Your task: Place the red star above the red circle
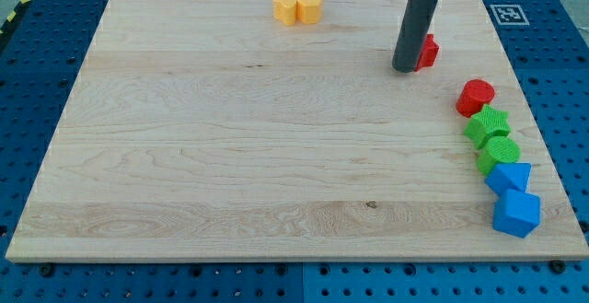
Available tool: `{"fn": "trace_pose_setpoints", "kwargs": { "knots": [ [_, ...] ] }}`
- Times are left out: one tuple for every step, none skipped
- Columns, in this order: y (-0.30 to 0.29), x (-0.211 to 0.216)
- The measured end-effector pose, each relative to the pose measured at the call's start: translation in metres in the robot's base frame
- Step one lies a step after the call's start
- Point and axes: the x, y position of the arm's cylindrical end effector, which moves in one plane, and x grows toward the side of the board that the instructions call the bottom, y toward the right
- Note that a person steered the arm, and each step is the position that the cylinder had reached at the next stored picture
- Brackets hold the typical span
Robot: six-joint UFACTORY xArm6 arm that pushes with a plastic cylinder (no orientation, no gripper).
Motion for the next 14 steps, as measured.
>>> {"fn": "trace_pose_setpoints", "kwargs": {
  "knots": [
    [-0.015,-0.036],
    [-0.022,-0.06],
    [0.003,-0.06],
    [0.021,-0.06],
    [0.039,-0.06],
    [0.052,-0.06],
    [0.063,-0.053],
    [0.072,-0.035],
    [0.072,-0.03],
    [0.072,-0.03],
    [0.072,-0.024],
    [0.072,-0.022],
    [0.072,-0.022],
    [0.072,-0.018]
  ]
}}
